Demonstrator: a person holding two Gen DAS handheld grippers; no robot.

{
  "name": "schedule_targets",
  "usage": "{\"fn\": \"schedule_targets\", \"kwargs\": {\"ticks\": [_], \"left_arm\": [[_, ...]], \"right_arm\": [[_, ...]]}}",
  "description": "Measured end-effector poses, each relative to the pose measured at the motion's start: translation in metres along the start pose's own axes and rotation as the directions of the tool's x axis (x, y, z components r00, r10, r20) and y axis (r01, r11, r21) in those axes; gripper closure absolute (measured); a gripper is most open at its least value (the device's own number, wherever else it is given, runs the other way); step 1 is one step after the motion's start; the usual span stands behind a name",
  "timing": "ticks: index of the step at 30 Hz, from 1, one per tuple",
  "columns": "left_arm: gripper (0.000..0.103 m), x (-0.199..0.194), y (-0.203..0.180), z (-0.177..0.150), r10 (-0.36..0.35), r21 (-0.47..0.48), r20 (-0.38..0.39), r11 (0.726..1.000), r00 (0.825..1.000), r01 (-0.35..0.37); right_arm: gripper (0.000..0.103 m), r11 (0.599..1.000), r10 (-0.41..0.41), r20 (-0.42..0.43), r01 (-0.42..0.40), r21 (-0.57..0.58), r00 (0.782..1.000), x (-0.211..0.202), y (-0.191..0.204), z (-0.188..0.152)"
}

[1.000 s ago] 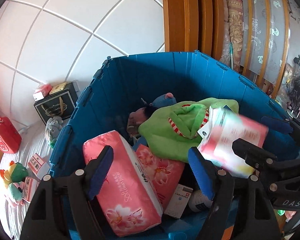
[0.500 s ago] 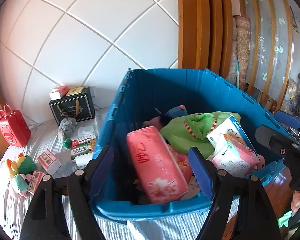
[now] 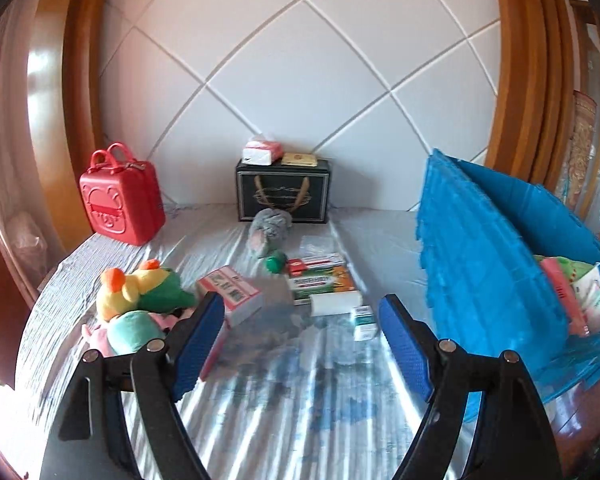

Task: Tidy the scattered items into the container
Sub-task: 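Withdraw both tools from the crate back over the bed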

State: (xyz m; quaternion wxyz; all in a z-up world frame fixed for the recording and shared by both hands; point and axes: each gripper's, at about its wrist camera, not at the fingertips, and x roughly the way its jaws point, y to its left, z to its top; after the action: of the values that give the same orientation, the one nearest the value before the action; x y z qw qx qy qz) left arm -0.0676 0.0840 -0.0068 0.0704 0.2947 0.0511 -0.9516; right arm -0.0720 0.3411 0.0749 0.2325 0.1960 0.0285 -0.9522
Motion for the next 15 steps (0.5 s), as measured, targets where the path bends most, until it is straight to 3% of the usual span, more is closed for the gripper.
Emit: {"fn": "schedule_targets", "kwargs": {"ticks": [7,12,15], "left_arm": [[0.024,0.049,0.149,-0.012,0.108,-0.038,-0.124,0.993,0.986,-0.113],[0.024,0.075,0.212,-0.034,0.147,-0.095,-0.200,0.981,0.969,-0.168],[0.024,0.088,0.236,-0.048,0.183,-0.129,-0.259,0.967,0.949,-0.221]], "right_arm": [[0.000,0.997,0.075,-0.133,-0.071,0.033,0.988,0.102,0.118,0.000],[0.000,0.996,0.090,-0.288,-0.082,0.038,0.953,0.166,0.153,-0.025],[0.000,0.993,0.119,-0.340,-0.115,0.032,0.933,0.199,0.163,-0.037]]}}
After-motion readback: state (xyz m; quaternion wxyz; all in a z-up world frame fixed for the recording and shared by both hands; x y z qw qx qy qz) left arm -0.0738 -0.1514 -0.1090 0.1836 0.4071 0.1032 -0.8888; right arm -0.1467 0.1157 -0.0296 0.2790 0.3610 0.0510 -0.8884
